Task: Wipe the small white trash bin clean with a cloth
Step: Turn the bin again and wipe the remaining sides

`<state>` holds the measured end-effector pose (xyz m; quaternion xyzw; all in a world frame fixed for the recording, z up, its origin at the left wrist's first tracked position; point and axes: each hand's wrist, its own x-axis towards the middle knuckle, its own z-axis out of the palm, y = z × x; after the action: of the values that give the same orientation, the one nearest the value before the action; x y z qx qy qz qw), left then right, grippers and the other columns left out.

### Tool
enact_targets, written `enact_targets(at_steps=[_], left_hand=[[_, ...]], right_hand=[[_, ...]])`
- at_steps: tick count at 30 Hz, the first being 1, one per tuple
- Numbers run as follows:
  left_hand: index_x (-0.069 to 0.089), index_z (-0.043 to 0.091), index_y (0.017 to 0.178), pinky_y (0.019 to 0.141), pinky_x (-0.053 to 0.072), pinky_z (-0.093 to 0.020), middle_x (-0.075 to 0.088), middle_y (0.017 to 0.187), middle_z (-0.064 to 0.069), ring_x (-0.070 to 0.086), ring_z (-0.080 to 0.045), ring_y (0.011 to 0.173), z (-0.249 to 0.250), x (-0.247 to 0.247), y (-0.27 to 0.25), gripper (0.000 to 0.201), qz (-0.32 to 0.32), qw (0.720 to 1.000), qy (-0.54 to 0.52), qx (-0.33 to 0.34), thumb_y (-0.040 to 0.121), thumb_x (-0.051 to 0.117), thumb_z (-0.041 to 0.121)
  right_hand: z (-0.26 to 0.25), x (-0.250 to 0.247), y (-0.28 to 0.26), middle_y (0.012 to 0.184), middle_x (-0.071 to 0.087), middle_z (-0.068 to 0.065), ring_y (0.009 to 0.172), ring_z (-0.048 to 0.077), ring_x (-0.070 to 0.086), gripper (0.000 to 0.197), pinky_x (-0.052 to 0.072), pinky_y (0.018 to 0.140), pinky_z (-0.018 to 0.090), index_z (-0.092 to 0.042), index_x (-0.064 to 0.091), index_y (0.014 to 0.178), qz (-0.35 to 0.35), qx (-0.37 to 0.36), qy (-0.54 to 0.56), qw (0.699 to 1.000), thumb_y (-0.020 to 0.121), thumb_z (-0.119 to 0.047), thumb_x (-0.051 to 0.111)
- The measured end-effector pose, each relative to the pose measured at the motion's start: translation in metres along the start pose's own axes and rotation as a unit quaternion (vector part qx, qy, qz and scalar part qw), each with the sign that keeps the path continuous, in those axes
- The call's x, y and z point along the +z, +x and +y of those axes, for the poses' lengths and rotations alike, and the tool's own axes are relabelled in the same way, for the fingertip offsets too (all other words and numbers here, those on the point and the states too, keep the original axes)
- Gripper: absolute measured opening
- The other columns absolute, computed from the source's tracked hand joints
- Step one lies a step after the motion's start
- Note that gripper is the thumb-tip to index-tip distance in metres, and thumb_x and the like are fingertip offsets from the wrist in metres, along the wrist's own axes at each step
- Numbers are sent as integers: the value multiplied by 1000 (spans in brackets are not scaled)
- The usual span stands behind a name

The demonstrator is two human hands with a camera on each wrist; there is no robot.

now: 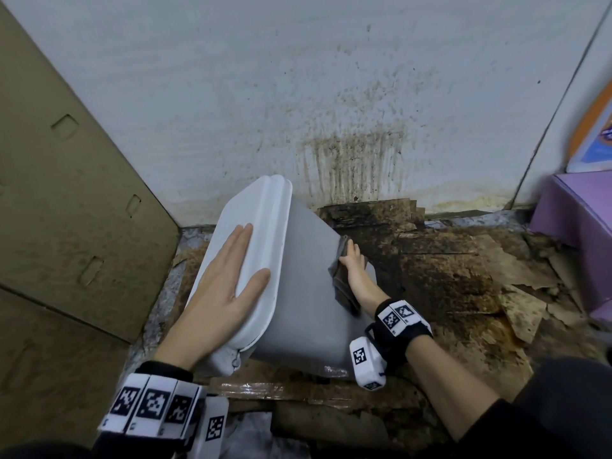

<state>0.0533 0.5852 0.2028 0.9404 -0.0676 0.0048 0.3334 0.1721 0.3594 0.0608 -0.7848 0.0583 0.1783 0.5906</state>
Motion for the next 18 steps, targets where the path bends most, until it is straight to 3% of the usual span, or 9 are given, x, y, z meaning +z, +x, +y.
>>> enact_targets(at_steps=[2, 4, 6, 9, 11, 15, 18], left_hand=[[5, 46, 162, 127, 6, -28, 2, 168, 29, 0, 13, 152, 0, 0, 1, 77, 0, 1000, 3, 3, 95, 36, 70], [4, 47, 161, 126, 6, -28, 1, 168, 30, -1, 14, 152, -1, 0, 1, 81, -3, 1000, 3, 6, 92, 33, 75], [4, 47, 161, 127, 7, -29, 1, 168, 30, 0, 14, 152, -2, 0, 2, 83, -3, 1000, 1, 5, 90, 32, 77], [5, 44, 162, 129, 9, -33, 3, 169, 28, 2, 12, 153, -4, 0, 2, 85, 3, 1000, -4, 0, 89, 32, 78], [6, 44, 162, 130, 10, -36, 4, 169, 28, 3, 12, 153, -6, 0, 1, 86, 4, 1000, -9, -3, 89, 33, 77], [5, 47, 162, 130, 12, -39, 3, 168, 31, 4, 12, 153, -7, -2, 0, 82, 2, 1000, -11, -4, 91, 34, 76], [5, 48, 162, 130, 13, -41, 4, 167, 34, 5, 12, 153, -8, -2, -1, 81, 1, 1000, -19, -5, 92, 35, 75]], right_hand=[[-23, 10, -12, 172, -13, 10, 158, 31, -17, 62, -5, 127, 47, -14, -1, 164, -6, -45, -3, 999, 110, -15, 30], [-52, 22, -32, 172, -16, 4, 158, 26, -17, 65, -5, 128, 48, -20, -3, 164, -30, -96, 13, 995, 107, -32, 27], [-77, 32, -49, 171, -17, -5, 159, 21, -11, 76, -2, 129, 50, -29, -5, 163, -71, -139, 36, 987, 95, -49, 20], [-86, 40, -59, 171, -18, -9, 157, 15, -18, 66, -4, 129, 50, -31, -8, 164, -104, -190, 10, 976, 106, -35, 24], [-76, 37, -57, 170, -22, -9, 154, 10, -25, 64, -9, 128, 44, -28, -11, 163, -108, -214, -42, 970, 110, -22, 24], [-47, 29, -54, 170, -22, -10, 154, 7, -25, 63, -11, 125, 31, -29, -12, 163, -98, -246, -85, 961, 110, -22, 21], [-16, 21, -50, 171, -20, -11, 156, 7, -21, 61, -8, 127, 31, -31, -11, 163, -66, -230, -96, 966, 110, -26, 18]])
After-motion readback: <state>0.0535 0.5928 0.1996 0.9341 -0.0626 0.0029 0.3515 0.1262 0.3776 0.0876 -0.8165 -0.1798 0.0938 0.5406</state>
